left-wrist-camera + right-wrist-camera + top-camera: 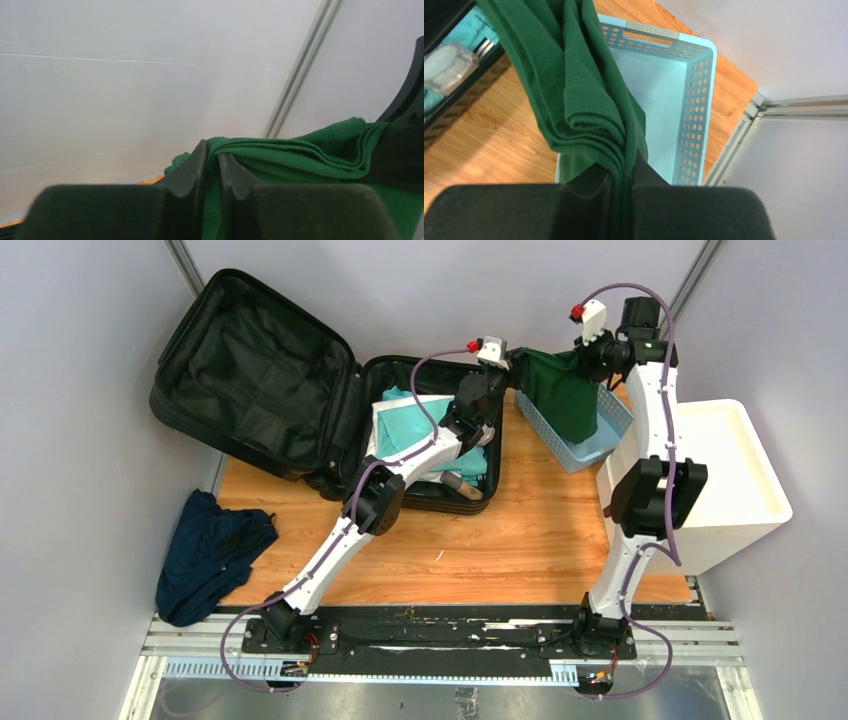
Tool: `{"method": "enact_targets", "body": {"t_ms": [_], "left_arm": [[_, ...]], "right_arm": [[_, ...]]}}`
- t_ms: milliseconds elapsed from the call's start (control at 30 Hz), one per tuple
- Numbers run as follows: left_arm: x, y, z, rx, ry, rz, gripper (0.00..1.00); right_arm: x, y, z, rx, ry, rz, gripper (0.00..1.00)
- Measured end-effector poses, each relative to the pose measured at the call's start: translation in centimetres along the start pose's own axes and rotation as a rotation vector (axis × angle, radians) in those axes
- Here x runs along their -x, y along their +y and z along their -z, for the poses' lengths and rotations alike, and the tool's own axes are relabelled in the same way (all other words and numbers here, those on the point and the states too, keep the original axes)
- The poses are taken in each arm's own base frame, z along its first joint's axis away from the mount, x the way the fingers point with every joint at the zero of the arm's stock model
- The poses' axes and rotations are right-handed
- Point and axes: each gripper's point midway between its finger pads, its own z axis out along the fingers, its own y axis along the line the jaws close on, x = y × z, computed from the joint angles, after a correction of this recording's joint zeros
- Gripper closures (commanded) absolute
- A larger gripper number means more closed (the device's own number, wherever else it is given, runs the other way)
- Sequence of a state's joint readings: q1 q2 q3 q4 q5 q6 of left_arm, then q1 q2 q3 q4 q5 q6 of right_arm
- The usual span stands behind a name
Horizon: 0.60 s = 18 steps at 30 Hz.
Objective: Open, take out, and arrange the luggage
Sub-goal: Place the clothes in the bin.
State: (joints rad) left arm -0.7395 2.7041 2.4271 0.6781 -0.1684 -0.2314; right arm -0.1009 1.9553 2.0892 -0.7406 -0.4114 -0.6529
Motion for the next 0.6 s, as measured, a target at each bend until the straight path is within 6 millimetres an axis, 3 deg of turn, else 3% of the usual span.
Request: {"method": "enact_targets", "body": {"t_ms": [133,400,533,600], "left_arm": [[-0.7,0.8,0.0,0.024,0.000,0.007,0.61],[-3.0,1.7,0.9,0.038,0.045,-0.008,0.57],[-4.0,2.4,2.1,0.046,0.104,-0.037,0.57],[-3.6,2.4,2.6,0.040,0.122,-0.046,0.57]], "right_arm": [[-1.8,-0.8,-2.4,0.004,0.024,-0.104,1.00],[-10.6,-3.0,-9.2,-0.073,0.247,-0.202,1.00],[-12.4,-4.7,-9.9,-0.182,0.323,-0.162,0.95],[-12.3,-5.7,-9.7,-0.242,0.339,-0.132,0.87]]}}
